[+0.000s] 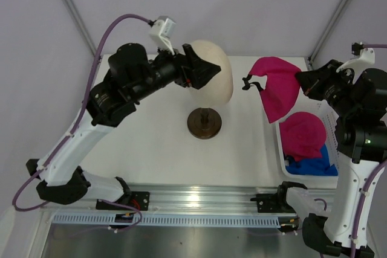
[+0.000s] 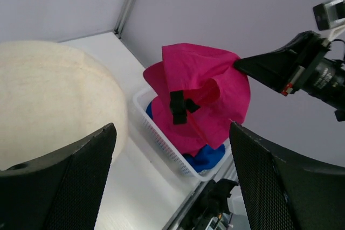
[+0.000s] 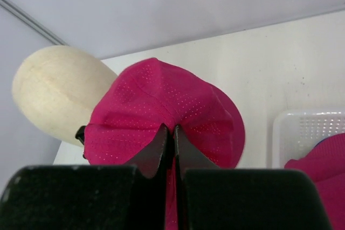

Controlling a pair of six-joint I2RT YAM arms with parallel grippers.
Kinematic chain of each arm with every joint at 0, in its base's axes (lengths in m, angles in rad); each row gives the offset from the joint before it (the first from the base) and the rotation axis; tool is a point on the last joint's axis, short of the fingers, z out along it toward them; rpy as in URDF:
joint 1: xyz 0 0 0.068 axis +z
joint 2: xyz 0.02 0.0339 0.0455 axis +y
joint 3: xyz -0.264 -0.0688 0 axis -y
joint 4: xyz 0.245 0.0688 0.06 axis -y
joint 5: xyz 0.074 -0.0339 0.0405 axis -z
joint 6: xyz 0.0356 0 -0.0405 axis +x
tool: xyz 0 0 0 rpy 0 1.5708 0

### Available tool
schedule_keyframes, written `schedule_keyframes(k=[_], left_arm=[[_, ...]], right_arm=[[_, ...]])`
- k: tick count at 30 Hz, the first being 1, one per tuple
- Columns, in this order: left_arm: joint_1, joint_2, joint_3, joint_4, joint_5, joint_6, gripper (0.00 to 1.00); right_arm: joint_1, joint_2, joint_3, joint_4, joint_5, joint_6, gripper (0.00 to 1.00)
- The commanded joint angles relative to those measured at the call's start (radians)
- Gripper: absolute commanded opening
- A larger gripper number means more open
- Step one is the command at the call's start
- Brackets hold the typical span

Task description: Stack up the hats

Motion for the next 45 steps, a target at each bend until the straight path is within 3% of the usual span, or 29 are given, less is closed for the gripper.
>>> schedule_keyframes(k=[1,6,17,32,45], left_arm=[[-0.080,0.107,0.227,-0.124,-0.166,0.092,0.89],[-0.144,0.277,0.430,-0.233,-0.314,0.160,0.88],[-0.224,0.394,0.453,-0.306,-0.426,0.142,0.86],[-0.226,0.414,0.447,-0.186,-0.328,0.054,0.84],[-0.227,0.500,0.461,-0.137,-0.366,-0.012,0.69]], right_arm=[[0.008,-0.023,0.031,0.061,-0.016,0.026,0.00],[0.011,-0.040,0.023,0.132,-0.045,0.087,0.00],[0.011,-0.050,0.000,0.254,-0.099,0.190,0.00],[0.026,-0.080,-0.061,0.290,-0.125,0.209,0.00],[0.034,-0.126,-0.118,0.360,-0.134,0.281,0.00]])
